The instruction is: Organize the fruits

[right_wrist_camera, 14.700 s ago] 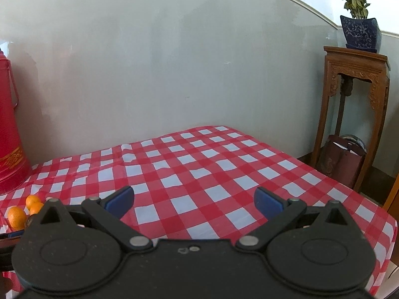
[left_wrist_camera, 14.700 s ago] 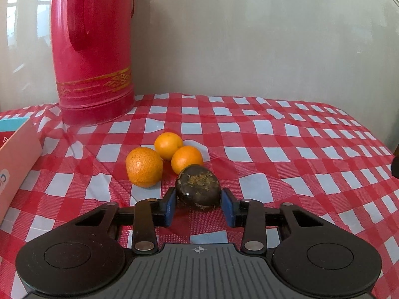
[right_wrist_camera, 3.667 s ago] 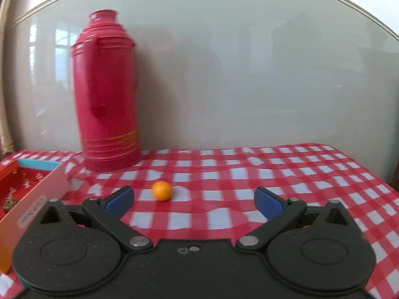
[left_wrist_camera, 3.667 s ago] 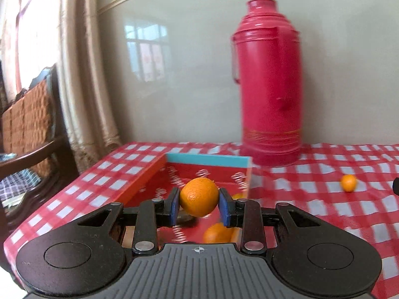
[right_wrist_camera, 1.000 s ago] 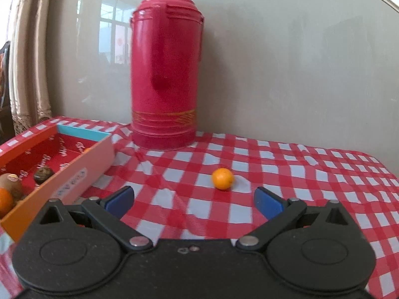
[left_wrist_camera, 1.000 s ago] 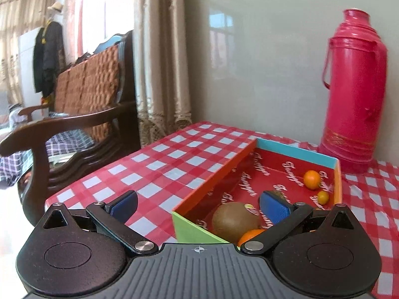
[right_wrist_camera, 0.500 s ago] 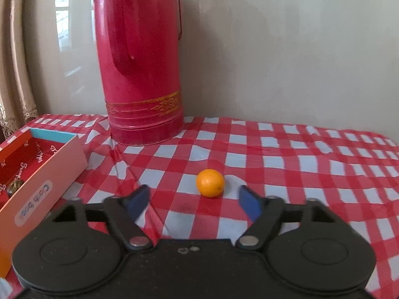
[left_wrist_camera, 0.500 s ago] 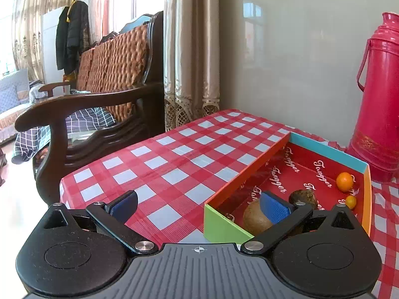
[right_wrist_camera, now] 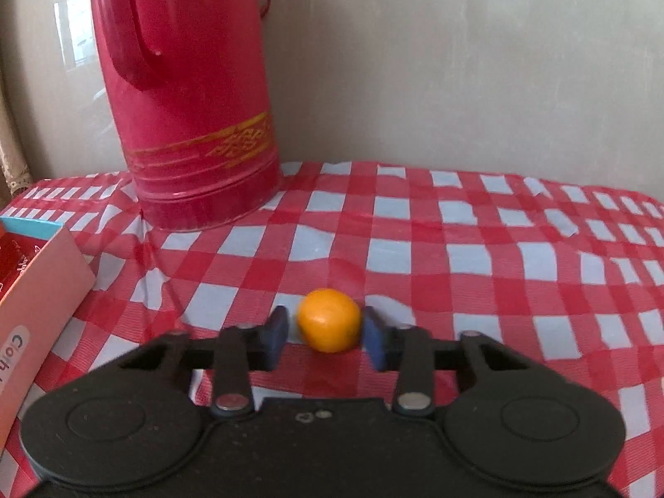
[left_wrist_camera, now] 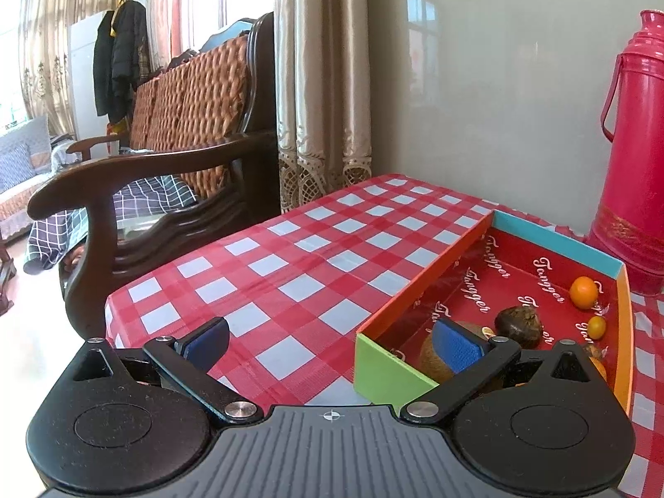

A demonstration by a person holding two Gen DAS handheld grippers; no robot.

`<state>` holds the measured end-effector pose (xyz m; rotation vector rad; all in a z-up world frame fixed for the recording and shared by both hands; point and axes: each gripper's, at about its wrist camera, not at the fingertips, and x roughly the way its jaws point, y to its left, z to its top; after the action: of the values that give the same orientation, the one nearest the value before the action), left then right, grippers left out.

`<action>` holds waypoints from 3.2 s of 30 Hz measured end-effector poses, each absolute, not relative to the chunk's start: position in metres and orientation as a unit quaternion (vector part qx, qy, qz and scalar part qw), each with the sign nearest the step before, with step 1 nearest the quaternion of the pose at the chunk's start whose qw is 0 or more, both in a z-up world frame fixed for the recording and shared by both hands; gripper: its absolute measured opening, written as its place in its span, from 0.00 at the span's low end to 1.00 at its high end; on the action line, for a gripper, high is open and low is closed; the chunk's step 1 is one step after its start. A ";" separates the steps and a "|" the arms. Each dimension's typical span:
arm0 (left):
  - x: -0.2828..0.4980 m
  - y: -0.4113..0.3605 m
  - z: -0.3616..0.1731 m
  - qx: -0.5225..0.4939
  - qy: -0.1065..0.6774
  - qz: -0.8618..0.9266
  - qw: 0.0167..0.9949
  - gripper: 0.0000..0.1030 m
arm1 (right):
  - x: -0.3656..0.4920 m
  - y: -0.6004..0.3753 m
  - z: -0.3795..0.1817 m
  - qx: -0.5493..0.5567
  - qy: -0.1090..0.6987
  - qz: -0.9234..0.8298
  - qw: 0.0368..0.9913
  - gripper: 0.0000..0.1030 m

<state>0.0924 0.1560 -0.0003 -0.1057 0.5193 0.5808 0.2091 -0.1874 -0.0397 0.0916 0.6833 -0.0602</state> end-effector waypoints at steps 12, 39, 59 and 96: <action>0.091 0.160 0.000 -0.053 0.251 0.287 0.923 1.00 | 0.202 -0.177 -0.033 0.035 0.325 -0.014 0.945 0.24; 0.062 0.202 0.000 -0.045 0.248 0.329 0.910 1.00 | 0.132 -0.024 0.029 -0.059 0.211 0.173 0.960 0.24; 0.048 0.257 -0.008 -0.091 0.258 0.358 0.893 1.00 | 0.135 0.044 0.002 -0.102 0.255 0.208 0.939 0.34; -0.115 0.129 0.106 0.003 0.216 0.112 0.970 1.00 | -0.094 -0.047 0.081 0.005 0.236 0.011 0.972 0.94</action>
<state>-0.1152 0.1293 0.1060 0.0051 0.4355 0.2253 -0.0936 -0.0473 0.0813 0.0096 0.4772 0.0220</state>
